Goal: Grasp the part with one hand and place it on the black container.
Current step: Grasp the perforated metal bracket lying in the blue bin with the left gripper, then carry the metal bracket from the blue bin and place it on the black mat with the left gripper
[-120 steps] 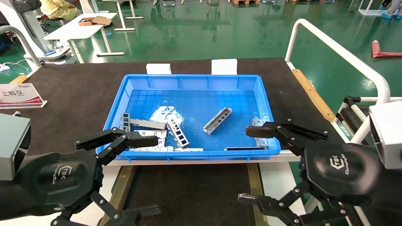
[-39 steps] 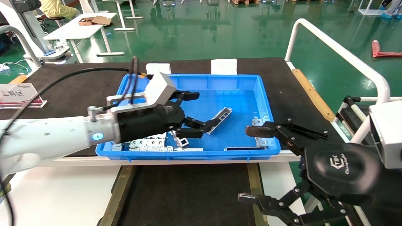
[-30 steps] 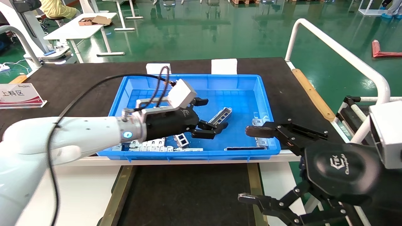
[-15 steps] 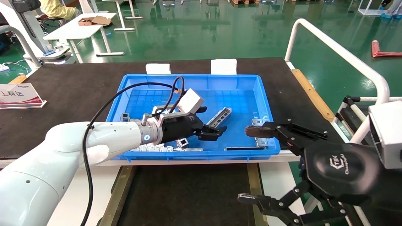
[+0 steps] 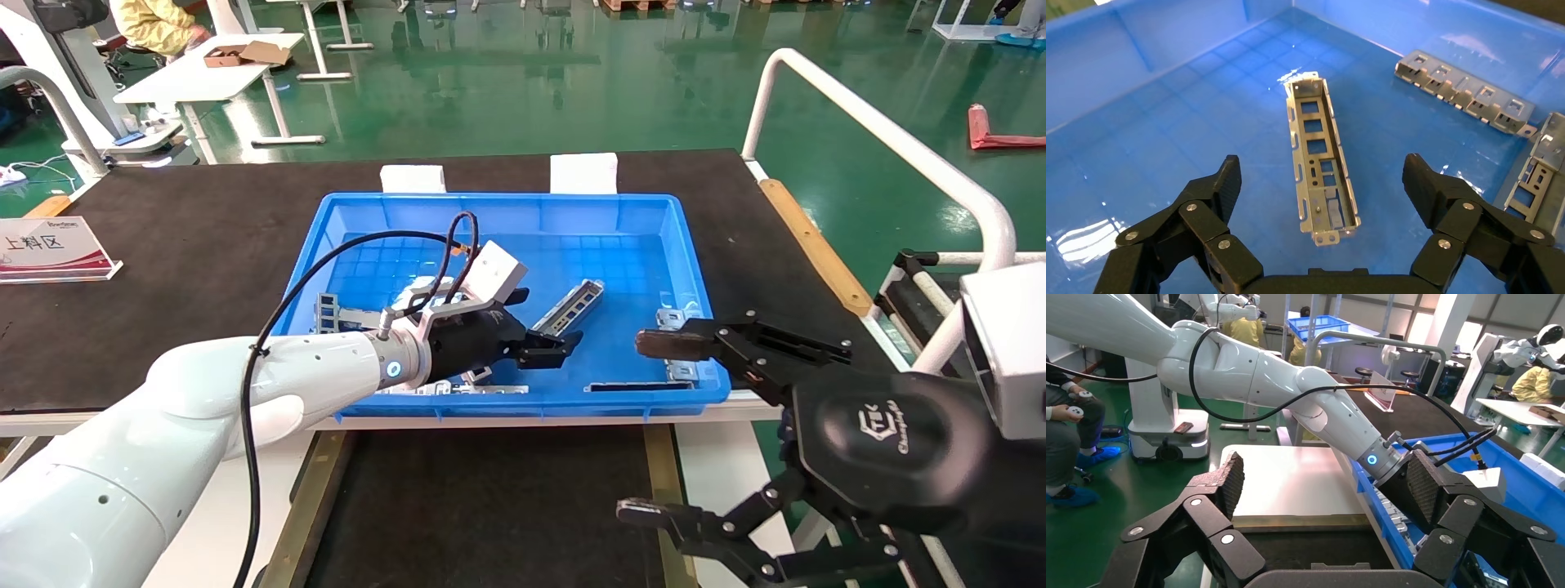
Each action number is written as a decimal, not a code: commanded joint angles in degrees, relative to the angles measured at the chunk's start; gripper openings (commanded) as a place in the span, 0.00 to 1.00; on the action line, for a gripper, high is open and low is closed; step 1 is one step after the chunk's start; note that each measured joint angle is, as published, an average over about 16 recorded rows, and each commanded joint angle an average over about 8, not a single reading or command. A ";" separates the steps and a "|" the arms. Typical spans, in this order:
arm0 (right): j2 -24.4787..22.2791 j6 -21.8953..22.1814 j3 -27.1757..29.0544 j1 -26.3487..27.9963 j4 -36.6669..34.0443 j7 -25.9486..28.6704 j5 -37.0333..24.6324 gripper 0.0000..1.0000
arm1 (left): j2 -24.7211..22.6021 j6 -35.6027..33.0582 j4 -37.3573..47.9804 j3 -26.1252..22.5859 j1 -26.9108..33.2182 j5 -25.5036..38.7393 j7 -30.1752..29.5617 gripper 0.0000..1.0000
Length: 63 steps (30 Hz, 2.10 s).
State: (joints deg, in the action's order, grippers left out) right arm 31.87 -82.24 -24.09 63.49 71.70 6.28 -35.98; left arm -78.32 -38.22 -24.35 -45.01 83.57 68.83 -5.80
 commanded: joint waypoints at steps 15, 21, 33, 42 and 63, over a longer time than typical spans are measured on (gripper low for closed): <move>0.00 0.00 0.00 0.00 0.00 0.00 0.00 0.00 | 0.16 3.72 -0.16 -7.49 0.03 -6.63 -0.90 0.00; 0.00 0.00 0.00 0.00 0.00 0.00 0.00 0.00 | 0.18 4.41 0.12 -9.47 0.12 -8.94 -0.54 0.00; 0.00 0.00 0.00 0.00 0.00 0.00 0.00 0.00 | 0.37 4.63 0.50 -12.02 0.76 -13.74 0.83 0.00; 0.00 0.00 0.00 0.00 0.00 0.00 0.00 0.00 | 1.82 -0.27 0.13 -10.74 2.13 -18.22 5.71 0.00; 0.00 0.00 -0.01 0.00 0.00 0.00 0.00 0.00 | 23.15 -23.48 -24.94 -6.32 -2.82 -26.98 6.82 0.00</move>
State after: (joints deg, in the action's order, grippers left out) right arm 31.87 -82.23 -24.10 63.49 71.70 6.28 -35.98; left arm -55.52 -60.49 -49.27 -51.43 80.64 42.13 1.03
